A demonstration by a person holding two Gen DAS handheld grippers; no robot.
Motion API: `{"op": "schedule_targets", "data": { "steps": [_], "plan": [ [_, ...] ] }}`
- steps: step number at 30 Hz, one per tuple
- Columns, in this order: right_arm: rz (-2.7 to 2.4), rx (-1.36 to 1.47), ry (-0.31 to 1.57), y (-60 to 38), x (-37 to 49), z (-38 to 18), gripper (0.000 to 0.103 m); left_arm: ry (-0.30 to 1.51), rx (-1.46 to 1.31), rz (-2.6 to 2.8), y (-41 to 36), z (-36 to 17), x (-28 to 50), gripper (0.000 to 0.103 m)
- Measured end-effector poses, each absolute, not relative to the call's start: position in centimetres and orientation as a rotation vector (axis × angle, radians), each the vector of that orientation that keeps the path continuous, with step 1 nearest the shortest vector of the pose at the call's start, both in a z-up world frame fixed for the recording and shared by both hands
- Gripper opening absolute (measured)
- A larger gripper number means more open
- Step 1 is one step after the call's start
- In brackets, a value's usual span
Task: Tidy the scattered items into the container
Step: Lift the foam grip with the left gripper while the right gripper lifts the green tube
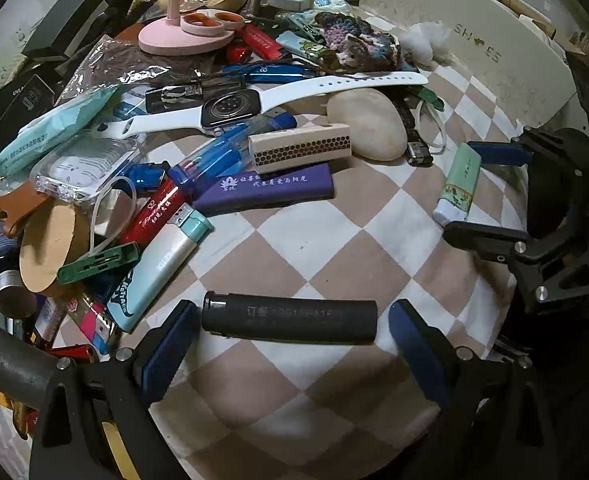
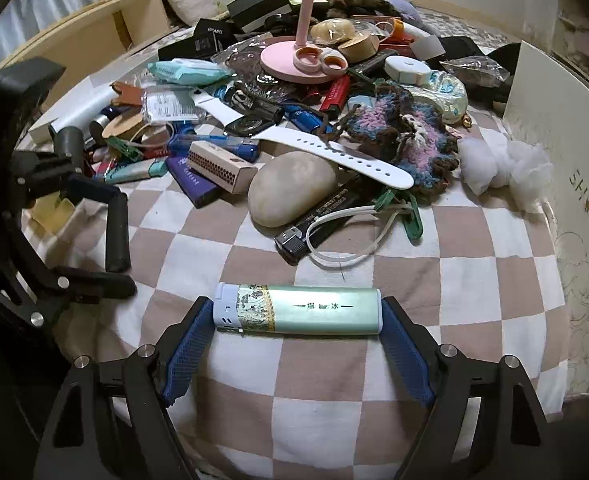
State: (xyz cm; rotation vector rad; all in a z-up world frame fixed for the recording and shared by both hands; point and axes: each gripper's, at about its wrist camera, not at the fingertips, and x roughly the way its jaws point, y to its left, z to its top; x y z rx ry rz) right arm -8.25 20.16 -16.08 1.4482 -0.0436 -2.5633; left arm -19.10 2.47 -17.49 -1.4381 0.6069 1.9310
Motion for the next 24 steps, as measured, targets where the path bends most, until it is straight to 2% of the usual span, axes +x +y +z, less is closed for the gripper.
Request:
{"op": "schedule_targets", "data": {
  "steps": [6,13,24],
  "plan": [
    [-2.557,1.45,-0.05,20.2,-8.2,-16.2,0.084,0.629,-1.424,1.934,2.5,-17.7,-19.3,0.096],
    [-2.551,1.455,-0.051,20.0,-8.3,-16.3,0.085,0.586,-1.434,1.933,1.9,-17.8,-19.9,0.082],
    [-2.553,1.441,-0.04,20.0,-8.2,-16.3,0.084,0.487,-1.499,2.08,1.6,-18.3,-20.8,0.082]
  ]
}}
